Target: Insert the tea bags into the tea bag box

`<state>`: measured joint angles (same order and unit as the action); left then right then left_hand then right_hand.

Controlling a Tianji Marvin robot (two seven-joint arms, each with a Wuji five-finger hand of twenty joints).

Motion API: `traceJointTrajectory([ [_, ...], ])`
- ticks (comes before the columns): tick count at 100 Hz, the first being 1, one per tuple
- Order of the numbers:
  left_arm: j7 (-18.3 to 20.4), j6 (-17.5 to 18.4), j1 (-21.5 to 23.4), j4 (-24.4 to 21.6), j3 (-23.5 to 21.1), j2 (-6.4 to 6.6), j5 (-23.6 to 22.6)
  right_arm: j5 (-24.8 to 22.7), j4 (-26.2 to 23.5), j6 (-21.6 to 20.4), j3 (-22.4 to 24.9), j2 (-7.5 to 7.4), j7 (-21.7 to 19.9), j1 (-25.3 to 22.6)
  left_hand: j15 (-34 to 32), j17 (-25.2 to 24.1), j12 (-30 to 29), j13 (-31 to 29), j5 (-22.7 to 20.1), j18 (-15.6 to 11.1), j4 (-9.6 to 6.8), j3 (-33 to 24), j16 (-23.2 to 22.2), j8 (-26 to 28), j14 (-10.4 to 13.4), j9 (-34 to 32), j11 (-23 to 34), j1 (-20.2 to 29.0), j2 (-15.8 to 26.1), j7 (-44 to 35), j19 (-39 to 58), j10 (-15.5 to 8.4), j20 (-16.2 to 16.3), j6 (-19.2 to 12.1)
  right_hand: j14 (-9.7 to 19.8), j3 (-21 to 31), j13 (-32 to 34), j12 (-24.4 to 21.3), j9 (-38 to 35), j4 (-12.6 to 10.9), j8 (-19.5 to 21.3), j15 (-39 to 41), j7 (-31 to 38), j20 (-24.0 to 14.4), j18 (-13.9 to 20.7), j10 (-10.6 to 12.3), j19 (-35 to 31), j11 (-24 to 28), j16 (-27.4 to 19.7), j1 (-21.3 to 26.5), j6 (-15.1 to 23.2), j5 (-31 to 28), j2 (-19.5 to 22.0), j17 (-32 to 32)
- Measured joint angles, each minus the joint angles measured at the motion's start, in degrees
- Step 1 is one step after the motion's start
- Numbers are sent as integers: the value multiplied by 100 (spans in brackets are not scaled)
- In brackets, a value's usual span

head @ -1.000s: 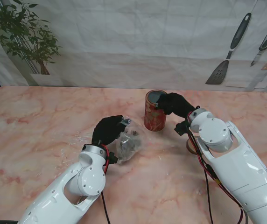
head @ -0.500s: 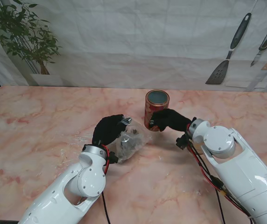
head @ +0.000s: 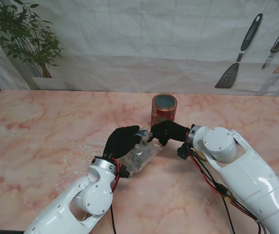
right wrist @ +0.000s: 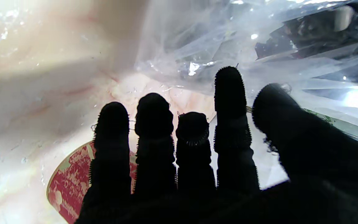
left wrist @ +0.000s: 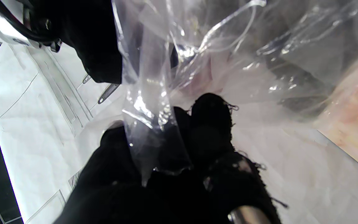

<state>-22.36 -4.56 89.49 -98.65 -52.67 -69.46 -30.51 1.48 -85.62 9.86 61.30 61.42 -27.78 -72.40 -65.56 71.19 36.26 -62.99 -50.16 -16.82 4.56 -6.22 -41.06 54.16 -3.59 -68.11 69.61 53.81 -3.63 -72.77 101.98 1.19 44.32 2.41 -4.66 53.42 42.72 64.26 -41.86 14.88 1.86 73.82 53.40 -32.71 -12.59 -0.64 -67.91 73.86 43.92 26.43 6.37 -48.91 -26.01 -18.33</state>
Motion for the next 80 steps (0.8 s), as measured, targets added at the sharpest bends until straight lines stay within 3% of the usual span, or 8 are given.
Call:
traceJointTrajectory([
  [12, -13, 57, 0, 43, 32, -2, 43, 32, 0, 305, -149, 3, -106, 115, 0, 0, 0, 0, 0, 0, 0, 0, 0, 0, 0, 0, 0, 0, 0, 0, 0, 0, 0, 0, 0, 9, 97, 5, -131, 0, 0, 68, 43, -26, 0, 0, -124, 74, 53, -76, -34, -164, -73, -91],
  [29, -73, 193, -13, 107, 72, -13, 162, -4, 4, 348, -271, 6, -179, 196, 0, 0, 0, 0, 0, 0, 0, -2, 0, 0, 0, 0, 0, 0, -2, 0, 0, 0, 0, 0, 0, 111, 318, 7, -343, 0, 0, 170, 69, -68, 0, 32, -260, 226, 65, -141, -35, -232, -336, -204],
  [58, -108, -471, -170, 223, 149, -51, -24, 482, -16, 236, 40, 4, -636, 81, 0, 0, 0, 0, 0, 0, 0, -2, 9, 0, 0, 0, 0, 0, -2, 0, 0, 0, -61, 0, 0, 156, 308, 10, -334, -37, -73, 217, 63, -71, 0, 34, -261, 255, 78, -137, -36, -226, -399, -114],
  [80, -129, -479, -274, 352, 148, -86, 85, 453, -136, 214, 140, -85, -841, 28, 0, 0, -1, 0, 0, 0, 0, -2, 12, 0, 0, 0, 0, 0, -2, 0, 0, 0, -64, 0, 0, -12, 149, 20, -182, -37, -139, 217, 59, -81, 1, 28, -261, 255, 138, -132, 21, -217, -346, 2],
])
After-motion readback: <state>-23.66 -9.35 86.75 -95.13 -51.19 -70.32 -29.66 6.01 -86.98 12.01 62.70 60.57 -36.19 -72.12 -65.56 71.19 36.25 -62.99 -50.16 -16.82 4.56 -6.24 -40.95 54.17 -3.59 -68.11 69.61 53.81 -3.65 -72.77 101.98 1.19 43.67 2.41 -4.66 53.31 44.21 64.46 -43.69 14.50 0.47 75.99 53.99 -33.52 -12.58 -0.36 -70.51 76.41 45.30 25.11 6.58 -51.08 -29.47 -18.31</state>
